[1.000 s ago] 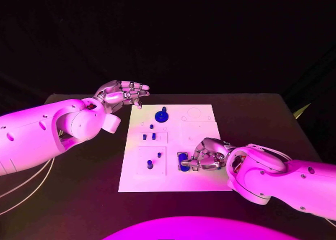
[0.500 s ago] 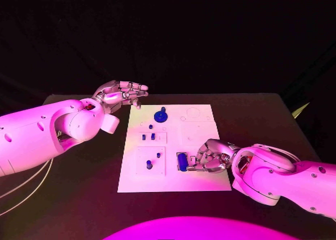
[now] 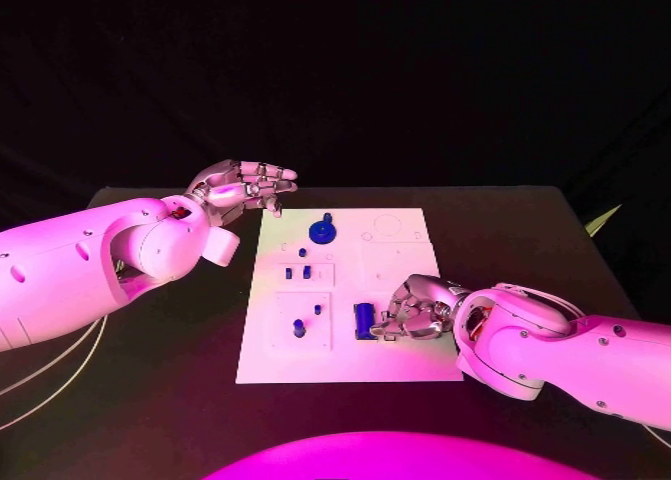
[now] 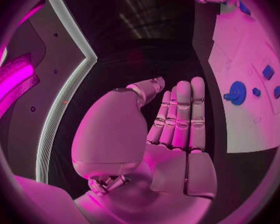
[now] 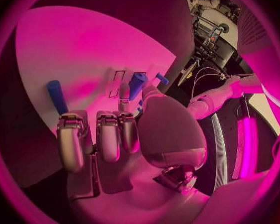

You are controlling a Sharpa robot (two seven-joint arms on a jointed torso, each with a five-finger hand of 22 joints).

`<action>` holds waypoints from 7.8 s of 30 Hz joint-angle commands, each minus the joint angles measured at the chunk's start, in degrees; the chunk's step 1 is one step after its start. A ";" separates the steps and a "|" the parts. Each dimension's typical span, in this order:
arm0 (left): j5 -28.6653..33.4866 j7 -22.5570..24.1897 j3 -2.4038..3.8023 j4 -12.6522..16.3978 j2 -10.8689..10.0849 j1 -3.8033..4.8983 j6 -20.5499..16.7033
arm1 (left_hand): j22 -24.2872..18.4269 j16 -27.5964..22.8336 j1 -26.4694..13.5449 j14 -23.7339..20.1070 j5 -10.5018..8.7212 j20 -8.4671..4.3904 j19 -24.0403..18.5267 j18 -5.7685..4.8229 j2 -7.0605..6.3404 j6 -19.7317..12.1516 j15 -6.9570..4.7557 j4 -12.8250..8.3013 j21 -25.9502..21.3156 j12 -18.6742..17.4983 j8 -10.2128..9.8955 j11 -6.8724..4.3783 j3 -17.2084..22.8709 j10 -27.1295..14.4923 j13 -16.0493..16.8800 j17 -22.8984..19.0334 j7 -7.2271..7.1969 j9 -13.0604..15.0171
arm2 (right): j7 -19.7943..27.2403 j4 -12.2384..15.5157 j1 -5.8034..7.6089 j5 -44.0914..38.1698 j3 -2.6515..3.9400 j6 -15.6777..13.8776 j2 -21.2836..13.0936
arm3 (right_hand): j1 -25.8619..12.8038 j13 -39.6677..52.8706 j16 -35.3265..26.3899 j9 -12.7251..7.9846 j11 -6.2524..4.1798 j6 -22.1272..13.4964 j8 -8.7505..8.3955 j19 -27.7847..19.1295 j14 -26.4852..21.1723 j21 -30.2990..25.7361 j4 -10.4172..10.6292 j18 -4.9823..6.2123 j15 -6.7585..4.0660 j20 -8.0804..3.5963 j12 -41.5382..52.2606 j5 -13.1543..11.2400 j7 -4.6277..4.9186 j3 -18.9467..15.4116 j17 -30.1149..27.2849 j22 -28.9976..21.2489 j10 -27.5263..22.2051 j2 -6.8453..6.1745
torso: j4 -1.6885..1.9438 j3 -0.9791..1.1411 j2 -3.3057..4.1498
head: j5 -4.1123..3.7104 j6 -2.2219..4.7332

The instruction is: Assemble the parts on the task board

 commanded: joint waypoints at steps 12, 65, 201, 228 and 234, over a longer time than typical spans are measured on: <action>-0.47 0.31 0.03 0.20 -0.05 0.03 0.61 | -0.09 0.40 -0.52 -0.43 0.27 0.47 -0.05 0.40 0.18 -0.49 -0.10 0.12 -0.23 0.24 0.26 -0.08 -0.28 -0.49 0.00 -0.09 0.57 -0.08 | 0.53 -0.51 -0.12 -0.55 0.00 0.69 0.34 | -0.14 14.77 0.23 -0.12 0.08 -0.14 -0.24 6.20 6.19 0.26 0.05 -0.38 -0.21 -0.27 0.10 0.27 -0.06 0.14 15.06 15.06 6.02 0.56 | -0.13 -0.01 -0.01 | 0.07 -0.08; -0.51 0.14 -0.01 0.23 -0.30 0.02 0.90 | -0.12 0.45 -0.46 -0.46 0.28 0.48 -0.03 0.41 0.21 -0.58 -0.09 0.11 -0.27 0.39 0.38 -0.08 -0.27 -0.59 -0.01 -0.13 0.58 -0.11 | 2.64 -0.27 -0.66 -0.67 -0.03 -3.44 -0.48 | 1.17 14.56 0.23 -0.66 0.26 -0.71 -0.81 6.11 6.19 -0.22 0.05 -0.28 -0.10 -0.20 -0.37 -0.17 0.21 -0.07 15.06 14.93 5.84 -0.23 | -0.11 0.00 -0.03 | 0.17 -0.26; -0.58 0.13 -0.04 0.99 -0.69 0.02 1.74 | -0.27 0.65 -0.53 -0.55 0.29 0.52 0.00 0.41 0.31 -0.68 -0.09 0.28 -0.43 0.91 0.80 -0.09 -0.32 -0.78 -0.04 -0.25 0.57 -0.17 | -6.70 0.20 -2.34 3.08 -0.35 -9.22 -0.19 | 2.45 14.56 0.23 -1.05 1.03 1.17 -7.74 6.20 6.19 0.23 0.09 -0.37 0.58 0.41 -0.51 -0.16 1.07 12.79 15.06 15.05 5.80 -2.85 | -0.08 -0.01 0.01 | -1.81 -0.27; -0.59 -0.03 -0.04 0.91 -0.71 0.02 1.87 | -0.29 0.69 -0.58 -0.57 0.28 0.52 0.01 0.41 0.30 -0.72 -0.07 0.33 -0.45 1.00 0.88 -0.08 -0.35 -0.83 -0.06 -0.28 0.58 -0.19 | -5.57 0.14 -2.37 2.46 -0.35 -9.42 0.54 | -4.48 14.49 0.23 -0.12 0.97 1.05 -7.20 6.18 6.19 0.11 0.31 -0.35 0.53 0.36 -0.69 -0.17 0.98 12.12 15.06 15.02 5.75 -3.07 | -0.12 0.00 -0.01 | -1.73 -0.35; -0.59 -0.03 -0.04 0.87 -0.71 0.02 1.88 | -0.29 0.69 -0.58 -0.57 0.28 0.52 0.01 0.41 0.30 -0.72 -0.07 0.33 -0.45 1.00 0.88 -0.08 -0.35 -0.83 -0.06 -0.28 0.58 -0.19 | -4.90 0.24 -2.37 2.34 -0.35 -9.35 0.45 | -8.40 14.54 0.23 0.42 0.88 1.01 -6.83 6.19 6.19 0.21 0.23 -0.37 0.44 0.29 -0.59 -0.43 0.86 9.99 15.06 15.04 5.79 -4.13 | -0.10 0.00 -0.01 | -1.70 -0.40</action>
